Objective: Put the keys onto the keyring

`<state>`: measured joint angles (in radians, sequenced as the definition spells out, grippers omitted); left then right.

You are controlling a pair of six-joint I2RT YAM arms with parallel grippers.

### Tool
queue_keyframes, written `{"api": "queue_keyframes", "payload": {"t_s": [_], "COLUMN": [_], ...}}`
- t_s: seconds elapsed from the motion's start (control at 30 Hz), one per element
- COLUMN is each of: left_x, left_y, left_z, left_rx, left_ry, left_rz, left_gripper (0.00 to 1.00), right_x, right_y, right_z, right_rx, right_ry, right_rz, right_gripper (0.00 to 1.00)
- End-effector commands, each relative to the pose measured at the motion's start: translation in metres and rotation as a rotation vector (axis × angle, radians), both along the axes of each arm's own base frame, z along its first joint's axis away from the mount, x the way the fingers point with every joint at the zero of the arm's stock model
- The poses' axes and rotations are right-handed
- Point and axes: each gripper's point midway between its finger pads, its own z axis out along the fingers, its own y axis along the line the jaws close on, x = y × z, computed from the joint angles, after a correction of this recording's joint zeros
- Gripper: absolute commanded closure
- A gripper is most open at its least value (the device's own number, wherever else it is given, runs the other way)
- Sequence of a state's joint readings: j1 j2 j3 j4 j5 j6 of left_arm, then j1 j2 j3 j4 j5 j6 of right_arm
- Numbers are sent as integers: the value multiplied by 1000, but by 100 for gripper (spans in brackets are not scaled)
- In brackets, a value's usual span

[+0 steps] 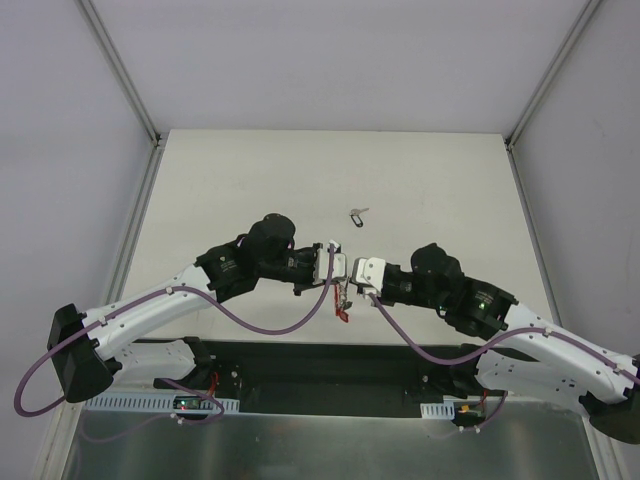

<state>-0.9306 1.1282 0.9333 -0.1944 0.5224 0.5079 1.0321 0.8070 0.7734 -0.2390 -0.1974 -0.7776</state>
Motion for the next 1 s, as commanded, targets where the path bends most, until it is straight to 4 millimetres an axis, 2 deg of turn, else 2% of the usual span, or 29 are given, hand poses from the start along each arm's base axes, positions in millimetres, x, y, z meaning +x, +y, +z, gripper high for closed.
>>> {"api": "queue_keyframes", "payload": {"t_s": [0.0,0.5,0.97], "left_x": [-7,-11,-13], "left_y": [-9,-15,-17], "left_z": [19,20,32], "left_rx": [-65,-68,-93], "left_ry": [-15,-5,-21], "left_rz": [-46,-80,-91], "left_gripper": [100,100,100], "right_x": [0,-5,-7], "right_y": [7,11,14], "right_z": [18,16,12], "right_rx": [47,37,16], "right_ry": [-24,-10,4], "right_rz": [15,54,75], "right_gripper": [99,99,99]}}
